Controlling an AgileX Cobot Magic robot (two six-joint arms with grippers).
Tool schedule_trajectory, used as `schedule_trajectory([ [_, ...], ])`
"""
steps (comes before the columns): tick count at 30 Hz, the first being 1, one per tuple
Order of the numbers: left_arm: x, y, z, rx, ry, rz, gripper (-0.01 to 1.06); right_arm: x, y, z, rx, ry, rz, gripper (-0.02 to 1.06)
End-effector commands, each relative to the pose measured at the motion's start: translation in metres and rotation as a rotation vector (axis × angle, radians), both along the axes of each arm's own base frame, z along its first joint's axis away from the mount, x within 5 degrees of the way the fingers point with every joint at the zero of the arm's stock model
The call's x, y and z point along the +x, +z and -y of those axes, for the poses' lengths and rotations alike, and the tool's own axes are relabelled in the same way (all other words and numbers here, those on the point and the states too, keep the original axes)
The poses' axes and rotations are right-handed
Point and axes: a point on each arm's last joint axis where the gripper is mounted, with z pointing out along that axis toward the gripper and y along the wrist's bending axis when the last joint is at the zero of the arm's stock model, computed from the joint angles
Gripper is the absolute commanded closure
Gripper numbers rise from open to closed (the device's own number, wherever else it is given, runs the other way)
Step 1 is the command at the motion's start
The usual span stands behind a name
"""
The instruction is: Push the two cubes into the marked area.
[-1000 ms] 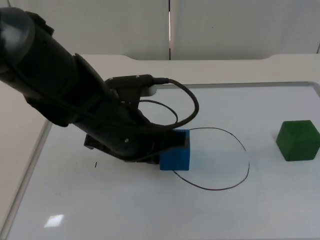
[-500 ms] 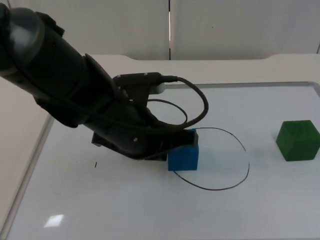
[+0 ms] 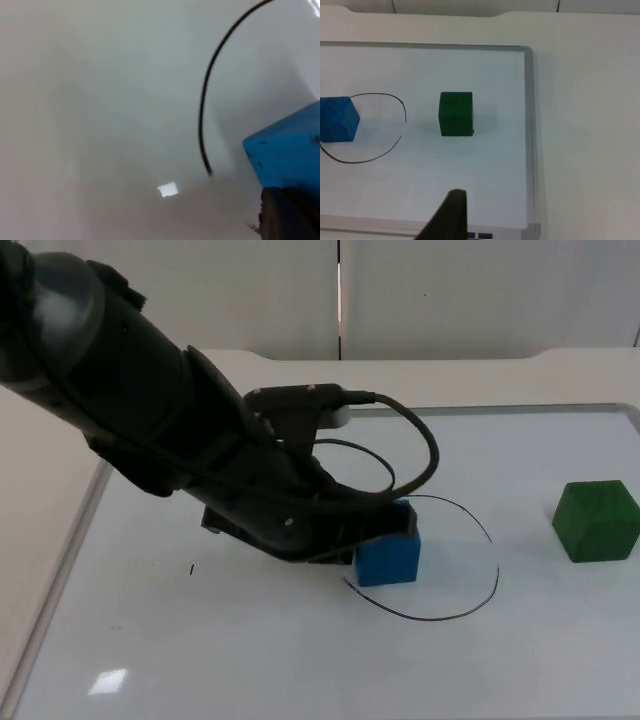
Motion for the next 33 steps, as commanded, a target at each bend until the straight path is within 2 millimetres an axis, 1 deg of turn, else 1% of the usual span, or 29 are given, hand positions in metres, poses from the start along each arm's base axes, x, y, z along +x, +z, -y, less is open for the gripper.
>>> schedule_trajectory([
  [1, -0.001, 0.001, 0.004, -0.001, 0.006, 0.011, 1.05, 0.0, 0.001, 0.0, 0.0, -0.008, 0.012, 0.0],
  [9, 0.0, 0.003, 0.003, 0.007, -0.005, 0.028, 1.05, 0.0, 0.001, 0.0, 0.0, -0.008, 0.012, 0.0],
  [11, 0.001, 0.01, 0.003, 0.013, -0.038, 0.055, 1.05, 0.0, 0.001, 0.0, 0.0, -0.008, 0.012, 0.0],
  [12, 0.001, 0.01, 0.003, 0.013, -0.038, 0.055, 1.05, 0.0, 0.001, 0.0, 0.0, -0.008, 0.012, 0.0],
  [16, 0.002, 0.035, 0.0, 0.002, -0.098, 0.121, 1.05, 0.0, 0.001, 0.0, 0.0, -0.008, 0.012, 0.0],
  [17, 0.002, 0.035, 0.0, 0.002, -0.098, 0.121, 1.05, 0.0, 0.001, 0.0, 0.0, -0.008, 0.012, 0.0],
  [19, 0.004, 0.055, -0.005, -0.023, -0.108, 0.158, 1.05, 0.0, 0.001, 0.0, -0.002, -0.006, 0.012, 0.0],
  [21, 0.006, 0.075, -0.014, -0.033, -0.126, 0.201, 1.05, 0.0, 0.001, 0.0, -0.002, -0.006, 0.01, 0.0],
  [22, 0.006, 0.075, -0.014, -0.033, -0.126, 0.201, 1.05, 0.0, 0.001, 0.0, -0.002, -0.006, 0.01, 0.0],
  [23, 0.007, 0.086, -0.019, -0.04, -0.135, 0.224, 1.05, 0.0, 0.001, 0.0, -0.002, -0.006, 0.01, 0.0],
  [24, 0.007, 0.103, -0.027, -0.048, -0.152, 0.257, 1.05, 0.0, 0.001, 0.0, -0.002, -0.006, 0.01, 0.0],
  [26, 0.006, 0.124, -0.041, -0.075, -0.149, 0.278, 1.05, 0.0, 0.001, 0.0, -0.002, -0.006, 0.01, 0.0],
  [27, 0.006, 0.124, -0.041, -0.075, -0.149, 0.278, 1.05, 0.0, 0.001, 0.0, -0.002, -0.006, 0.01, 0.0],
  [31, -0.001, 0.166, -0.067, -0.128, -0.132, 0.337, 1.05, 0.0, 0.001, 0.0, -0.002, -0.006, 0.01, 0.0],
  [32, -0.001, 0.166, -0.067, -0.128, -0.132, 0.337, 1.05, 0.0, 0.001, 0.0, -0.002, -0.006, 0.01, 0.0],
  [33, -0.004, 0.176, -0.073, -0.134, -0.134, 0.358, 1.05, 0.0, 0.001, 0.0, -0.002, -0.006, 0.01, 0.0],
])
